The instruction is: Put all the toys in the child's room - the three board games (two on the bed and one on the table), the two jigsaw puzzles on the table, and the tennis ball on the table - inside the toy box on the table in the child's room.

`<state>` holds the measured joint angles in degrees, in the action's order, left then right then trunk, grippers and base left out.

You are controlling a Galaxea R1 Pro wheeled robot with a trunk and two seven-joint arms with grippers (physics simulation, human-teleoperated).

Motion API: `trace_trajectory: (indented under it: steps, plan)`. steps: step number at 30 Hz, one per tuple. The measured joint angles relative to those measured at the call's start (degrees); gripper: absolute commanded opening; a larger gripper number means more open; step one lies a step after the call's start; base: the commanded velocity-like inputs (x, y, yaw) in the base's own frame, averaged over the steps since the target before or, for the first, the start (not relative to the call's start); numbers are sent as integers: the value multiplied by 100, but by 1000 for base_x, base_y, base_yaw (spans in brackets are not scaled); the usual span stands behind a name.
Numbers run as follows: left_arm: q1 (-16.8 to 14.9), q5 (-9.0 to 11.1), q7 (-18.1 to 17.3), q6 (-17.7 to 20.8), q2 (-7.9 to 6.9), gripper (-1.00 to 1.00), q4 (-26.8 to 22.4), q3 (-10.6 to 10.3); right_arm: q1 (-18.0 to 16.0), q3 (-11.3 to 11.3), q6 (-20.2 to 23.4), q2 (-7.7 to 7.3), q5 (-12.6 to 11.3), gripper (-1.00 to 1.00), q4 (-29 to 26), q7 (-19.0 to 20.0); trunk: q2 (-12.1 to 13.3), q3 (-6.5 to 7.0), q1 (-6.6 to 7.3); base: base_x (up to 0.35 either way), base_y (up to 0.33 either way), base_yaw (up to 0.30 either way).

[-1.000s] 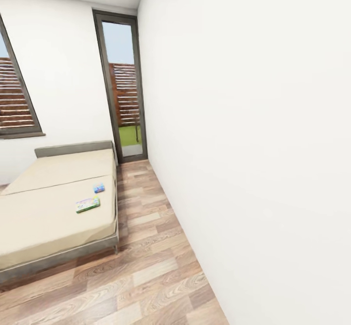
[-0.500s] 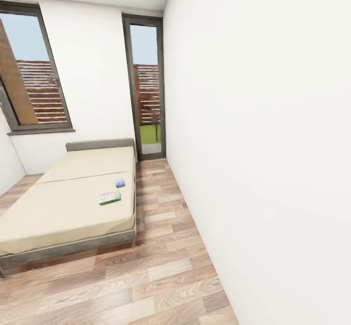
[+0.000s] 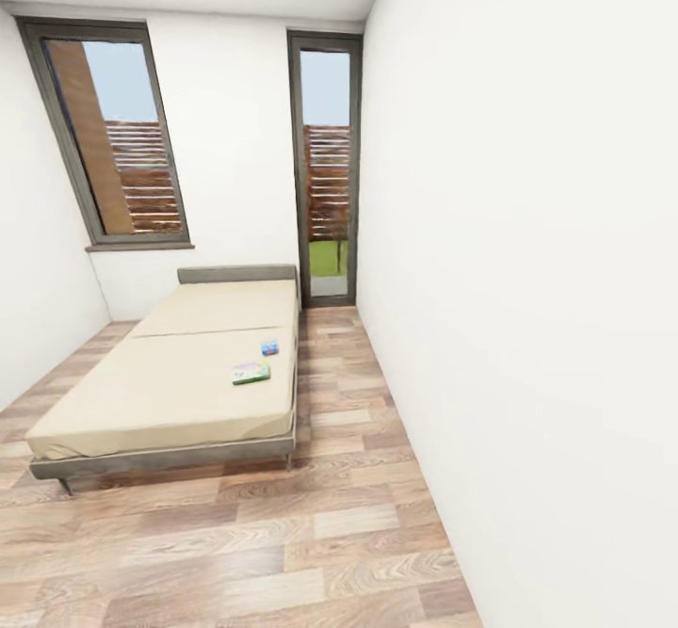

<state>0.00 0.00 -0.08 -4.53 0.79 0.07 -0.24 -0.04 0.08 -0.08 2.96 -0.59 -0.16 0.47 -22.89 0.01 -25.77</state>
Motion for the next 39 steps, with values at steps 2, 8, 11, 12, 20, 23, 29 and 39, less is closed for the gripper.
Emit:
trace_trajectory:
  steps: [2,8,11,12,20,23,29,39]
  plan:
    - [0,0,0,-3,0,100,0,0,2,-4,0,-3,-2,100,-2,-3,0,0,0,0,0,279]
    - [0,0,0,-12,0,100,-3,3,0,-7,0,2,-4,100,-1,-3,0,0,0,0,0,279]
    - [0,0,0,-14,0,100,-9,6,2,-8,0,3,-5,100,0,-3,0,0,0,0,0,279]
    - [0,0,0,-14,0,100,-10,6,2,-8,0,3,-5,100,0,-4,0,0,0,0,0,279]
    - [0,0,0,-15,-7,100,-17,8,-3,-8,0,3,-5,100,0,-2,0,0,0,0,0,279]
    - [0,0,0,-15,-8,100,-17,13,1,-8,0,3,-5,100,0,-4,0,0,0,0,0,279]
    - [0,0,0,-23,-9,100,-17,13,1,-9,0,3,-5,100,-2,-3,0,0,0,0,0,279]
    - [0,0,0,-152,-4,100,-17,8,-2,-8,0,3,-5,100,-1,-3,0,0,0,0,0,279]
